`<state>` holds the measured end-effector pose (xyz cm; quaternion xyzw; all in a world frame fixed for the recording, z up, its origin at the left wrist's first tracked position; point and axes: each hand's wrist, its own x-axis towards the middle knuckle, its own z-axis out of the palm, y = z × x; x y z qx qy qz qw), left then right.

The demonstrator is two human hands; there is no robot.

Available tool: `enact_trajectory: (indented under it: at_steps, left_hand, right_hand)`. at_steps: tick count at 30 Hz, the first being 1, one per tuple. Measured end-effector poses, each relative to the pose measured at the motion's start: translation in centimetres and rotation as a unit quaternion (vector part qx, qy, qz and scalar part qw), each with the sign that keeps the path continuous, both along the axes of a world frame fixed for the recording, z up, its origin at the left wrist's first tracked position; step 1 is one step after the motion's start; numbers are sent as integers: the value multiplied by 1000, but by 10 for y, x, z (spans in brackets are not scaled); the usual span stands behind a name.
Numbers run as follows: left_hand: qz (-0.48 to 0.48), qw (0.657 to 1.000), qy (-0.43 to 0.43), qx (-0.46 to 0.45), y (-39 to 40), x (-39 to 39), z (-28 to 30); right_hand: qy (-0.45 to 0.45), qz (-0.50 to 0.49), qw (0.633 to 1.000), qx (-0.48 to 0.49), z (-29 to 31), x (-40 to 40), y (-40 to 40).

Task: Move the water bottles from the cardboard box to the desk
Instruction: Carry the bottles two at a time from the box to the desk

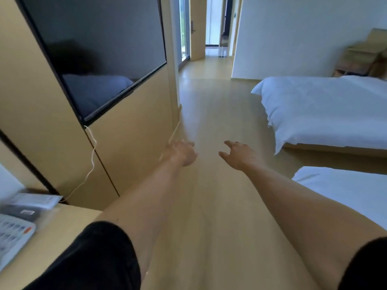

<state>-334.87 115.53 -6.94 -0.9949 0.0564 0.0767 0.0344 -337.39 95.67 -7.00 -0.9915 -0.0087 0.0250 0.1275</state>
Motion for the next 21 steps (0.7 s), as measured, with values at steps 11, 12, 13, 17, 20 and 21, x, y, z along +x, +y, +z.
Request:
enact_trajectory:
  at_steps: [11, 12, 13, 17, 20, 21]
  left_hand:
    - [-94, 995, 17, 17, -103, 111, -23]
    - [-97, 995, 17, 15, -106, 126, -24]
    - [-99, 995, 19, 11, -108, 142, -25]
    - [-103, 994, 38, -13, -110, 219, -26]
    - [-104, 993, 42, -32, -106, 286, -23]
    - [-103, 993, 42, -35, -105, 309, -21]
  right_hand:
    - [62, -88, 994, 12, -35, 71, -77]
    - [64, -92, 994, 13, -37, 85, -79]
    - [68, -96, 993, 14, -39, 101, -81]
    - [91, -112, 989, 20, -38, 177, -85]
    - [93, -120, 988, 23, -30, 242, -85]
    - [94, -122, 988, 23, -27, 262, -84]
